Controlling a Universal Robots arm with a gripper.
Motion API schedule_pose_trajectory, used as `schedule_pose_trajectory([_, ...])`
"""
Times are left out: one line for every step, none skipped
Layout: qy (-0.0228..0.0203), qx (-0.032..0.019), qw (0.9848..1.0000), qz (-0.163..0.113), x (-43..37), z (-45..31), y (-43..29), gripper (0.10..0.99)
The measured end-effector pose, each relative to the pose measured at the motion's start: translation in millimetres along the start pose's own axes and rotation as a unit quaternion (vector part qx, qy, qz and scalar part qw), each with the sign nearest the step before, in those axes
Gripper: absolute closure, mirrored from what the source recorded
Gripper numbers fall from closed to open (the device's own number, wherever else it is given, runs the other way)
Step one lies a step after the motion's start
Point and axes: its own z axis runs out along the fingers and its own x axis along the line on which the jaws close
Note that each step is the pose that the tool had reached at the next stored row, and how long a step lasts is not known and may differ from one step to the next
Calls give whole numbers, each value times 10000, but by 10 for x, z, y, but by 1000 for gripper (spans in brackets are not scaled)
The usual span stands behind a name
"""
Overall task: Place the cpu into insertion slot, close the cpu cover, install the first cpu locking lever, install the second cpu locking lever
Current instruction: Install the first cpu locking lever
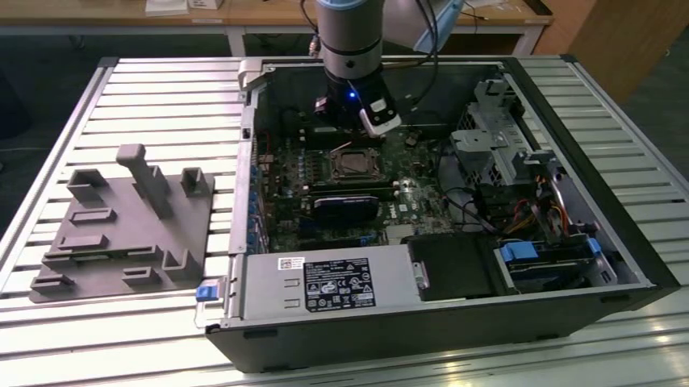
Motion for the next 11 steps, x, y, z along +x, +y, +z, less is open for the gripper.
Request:
schedule_pose_trajectory([-8, 3, 10000, 15, 1, 5, 4, 980])
schedule_pose_trajectory([-16, 7, 10000, 30, 3, 9, 8, 980])
schedule_pose_trajectory([-26, 13, 10000, 44, 4, 14, 13, 980])
schedule_pose_trajectory([-35, 19, 10000, 56, 6, 19, 19, 980])
schedule_pose_trajectory([-45, 27, 10000, 67, 7, 24, 24, 980])
schedule_pose_trajectory([-55, 36, 9999, 77, 9, 29, 31, 980])
schedule_pose_trajectory([-65, 48, 9999, 85, 10, 33, 36, 980])
schedule_pose_trajectory([-78, 62, 9999, 92, 12, 38, 43, 980])
schedule_pose_trajectory([-90, 75, 9999, 97, 13, 42, 49, 980])
schedule_pose_trajectory([-102, 88, 9999, 103, 15, 46, 55, 980])
schedule_pose_trajectory([-116, 101, 9998, 109, 16, 50, 61, 980])
